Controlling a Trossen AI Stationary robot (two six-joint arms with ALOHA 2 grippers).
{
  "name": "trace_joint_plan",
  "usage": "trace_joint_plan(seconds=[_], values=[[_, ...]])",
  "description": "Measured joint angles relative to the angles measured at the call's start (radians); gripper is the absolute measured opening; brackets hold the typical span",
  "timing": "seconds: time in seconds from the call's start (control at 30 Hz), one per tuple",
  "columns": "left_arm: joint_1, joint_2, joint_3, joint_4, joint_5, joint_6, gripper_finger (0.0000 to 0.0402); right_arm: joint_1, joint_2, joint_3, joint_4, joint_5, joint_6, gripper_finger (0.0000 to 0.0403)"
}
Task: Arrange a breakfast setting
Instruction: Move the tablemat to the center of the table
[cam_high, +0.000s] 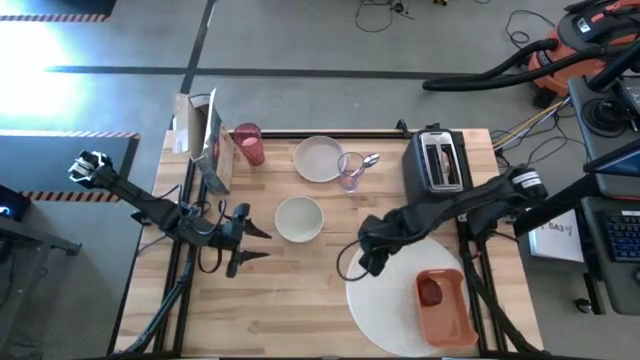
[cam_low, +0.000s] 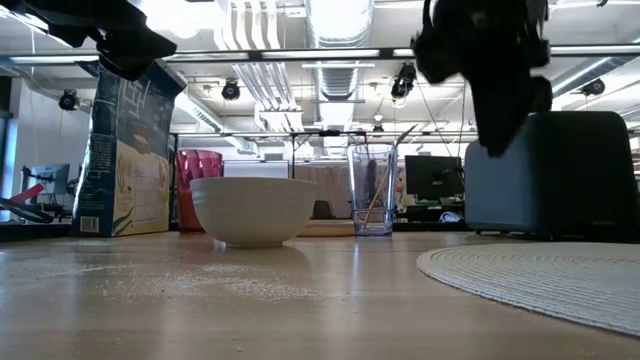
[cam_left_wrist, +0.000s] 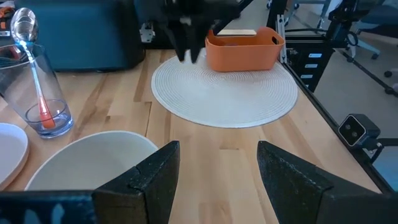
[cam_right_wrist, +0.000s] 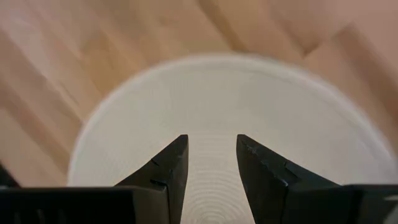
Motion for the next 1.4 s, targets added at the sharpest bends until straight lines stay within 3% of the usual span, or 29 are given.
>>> trace_joint_plan(seconds=[0.27,0.47,0.87,1.4], values=[[0.0,-0.004,0.0,-0.015,0.029,-0.007,0.0199,0.042,0.157,0.0,-0.001,-0.099,0.06,0.0123],[0.0,-0.005,0.0,-0.015,0.045,-0.007,0.0199,0.061,0.218,0.0,-0.001,-0.106,0.087,0.0108],[0.0,-0.005,0.0,-0.013,0.045,-0.007,0.0199,0.064,0.239,0.0,0.004,-0.099,0.118,0.0063],[0.0,-0.006,0.0,-0.03,0.045,-0.007,0.0199,0.064,0.293,-0.002,0.034,-0.074,0.107,0.0059]])
